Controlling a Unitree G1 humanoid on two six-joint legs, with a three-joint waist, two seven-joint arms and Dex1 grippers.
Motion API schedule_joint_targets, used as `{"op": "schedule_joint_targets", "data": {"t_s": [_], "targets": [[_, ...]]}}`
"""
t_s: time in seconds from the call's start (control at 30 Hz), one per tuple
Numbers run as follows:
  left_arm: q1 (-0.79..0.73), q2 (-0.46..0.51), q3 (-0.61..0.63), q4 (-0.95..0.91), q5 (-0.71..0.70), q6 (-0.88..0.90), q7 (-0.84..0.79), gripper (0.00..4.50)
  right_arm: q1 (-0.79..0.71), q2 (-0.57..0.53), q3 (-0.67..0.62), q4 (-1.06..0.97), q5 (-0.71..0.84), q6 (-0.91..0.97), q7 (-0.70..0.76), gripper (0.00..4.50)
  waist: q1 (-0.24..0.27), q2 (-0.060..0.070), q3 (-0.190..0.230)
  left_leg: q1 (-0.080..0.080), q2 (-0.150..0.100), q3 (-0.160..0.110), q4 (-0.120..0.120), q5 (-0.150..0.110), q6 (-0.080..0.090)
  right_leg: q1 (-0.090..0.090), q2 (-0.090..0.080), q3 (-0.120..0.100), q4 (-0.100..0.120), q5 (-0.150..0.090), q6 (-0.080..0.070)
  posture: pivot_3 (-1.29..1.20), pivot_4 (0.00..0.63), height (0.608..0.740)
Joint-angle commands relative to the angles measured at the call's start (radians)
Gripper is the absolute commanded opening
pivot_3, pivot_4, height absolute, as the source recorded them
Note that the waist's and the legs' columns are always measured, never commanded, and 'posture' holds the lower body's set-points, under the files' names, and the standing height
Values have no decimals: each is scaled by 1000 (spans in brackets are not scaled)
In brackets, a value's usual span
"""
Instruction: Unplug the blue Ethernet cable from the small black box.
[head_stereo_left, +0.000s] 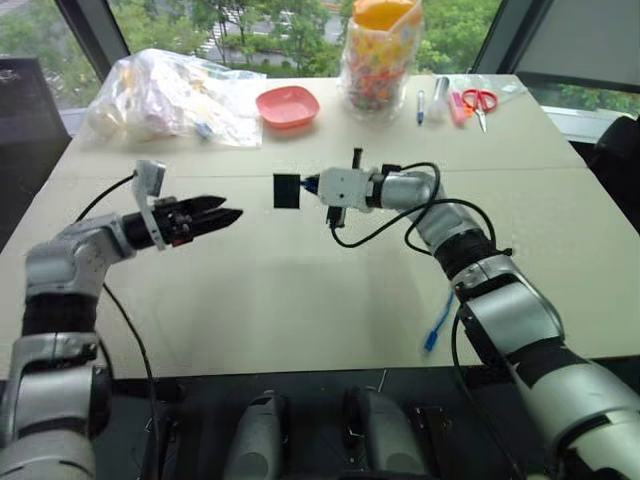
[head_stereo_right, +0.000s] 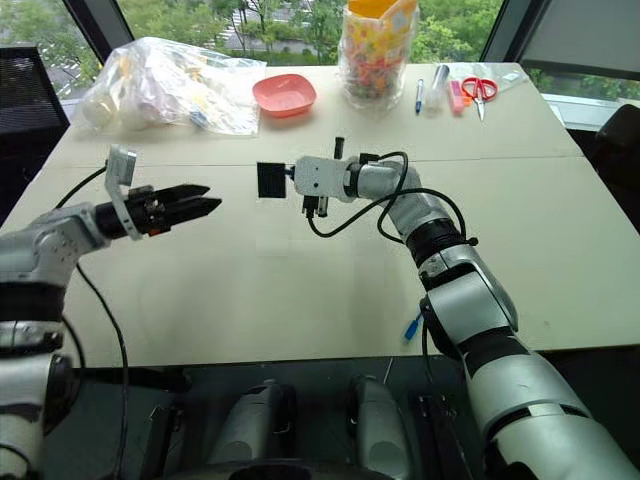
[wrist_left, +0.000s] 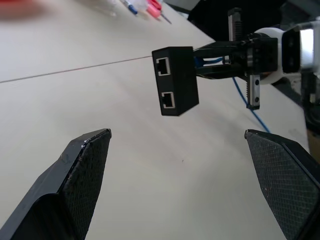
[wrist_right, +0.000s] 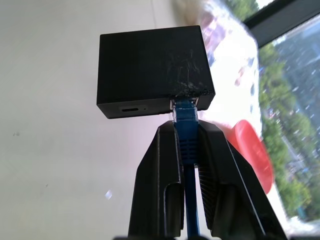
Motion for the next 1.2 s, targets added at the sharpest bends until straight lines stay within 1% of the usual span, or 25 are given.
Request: {"op": "schedule_joint_targets", "data": {"t_s": [0.03,0.13,0.27,0.37,0.47,0.57,0.6,0.63,0.7,0.77,0.8,0.87,0.9,0.93,0.97,1.1,1.17,1.2], "targets": [[-140,-32,-10,226,67,-87,-88,4500,22,-21,-27,-153,4,36,-19,68,-12,0,0,0,0,1,0,0,0,0,0,0,0,0,0,0,150,740],[-245,-77,-6,368,100,-124,-136,4500,39,-25,-36,-221,6,79,-36,68,-19,0,0,1,0,2,0,0,1,0,0,0,0,0,1,0,150,740],[-328,-134,-17,473,155,-172,-189,4500,56,-33,-40,-273,0,127,-58,68,-18,0,0,1,0,1,0,0,1,0,0,0,1,-1,1,0,150,740],[-358,-156,-4,512,172,-170,-236,3649,75,-44,-39,-310,-1,157,-63,0,-12,-1,0,1,0,1,1,0,1,0,0,0,1,0,1,0,150,740],[-369,-165,12,527,181,-174,-250,2407,91,-49,-38,-345,3,181,-62,0,-11,-1,0,1,0,1,1,0,1,0,0,1,1,0,1,0,150,740],[-372,-166,27,532,181,-166,-264,1015,105,-55,-35,-376,5,203,-56,0,-11,-1,0,0,0,0,1,-1,1,0,0,0,1,0,1,0,150,740],[-370,-165,29,530,183,-163,-271,636,109,-56,-33,-383,4,208,-55,0,-10,-1,0,0,0,0,1,0,1,0,0,0,1,0,1,0,150,740],[-368,-164,30,528,185,-161,-276,489,111,-57,-32,-387,5,212,-54,0,-10,-1,0,0,0,0,1,0,1,0,0,0,1,0,1,0,150,740],[-361,-164,32,522,196,-171,-269,490,116,-56,-31,-392,14,223,-46,0,-10,-1,0,0,0,0,1,0,1,0,0,0,1,0,1,0,150,740],[-353,-166,38,518,202,-175,-257,490,130,-58,-35,-406,36,244,-21,986,-10,-1,0,0,0,0,1,0,1,0,0,0,1,0,1,0,150,740],[-350,-167,43,518,202,-174,-254,490,139,-63,-38,-416,40,257,-14,1358,-10,-1,0,0,0,0,1,-1,1,0,0,0,1,0,1,0,150,740],[-341,-168,53,513,201,-173,-245,490,183,-87,-58,-472,44,327,-4,2418,-9,-1,0,0,0,0,1,0,1,0,0,0,1,0,1,0,150,740],[-334,-167,63,508,194,-170,-239,490,232,-96,-89,-536,61,406,-5,2863,-5,-1,0,0,0,0,1,-1,1,0,0,0,1,0,1,0,150,740],[-327,-168,76,504,185,-166,-232,490,287,-87,-132,-615,117,503,-4,3331,-2,-1,0,0,0,-1,1,-1,1,0,-1,0,1,0,1,0,150,740],[-321,-170,90,500,174,-161,-224,490,341,-50,-189,-708,201,617,-21,3802,0,-1,0,0,0,-1,1,-1,1,0,-1,0,1,-1,1,0,150,740],[-292,-191,123,437,141,-80,-246,490,464,182,-426,-1037,644,1081,-159,3802,-7,-1,0,0,1,-3,1,-1,2,0,-1,0,1,2,-3,0,150,740],[-270,-207,139,386,111,-23,-246,490,518,278,-495,-1151,885,1262,-209,3802,-6,-2,0,0,2,-4,1,-1,1,0,-1,0,3,2,-3,0,150,740],[-261,-213,148,362,96,1,-238,490,536,312,-515,-1184,969,1324,-234,3802,-6,-2,0,1,3,-5,2,-1,1,0,0,0,3,2,-4,0,150,740]]}}
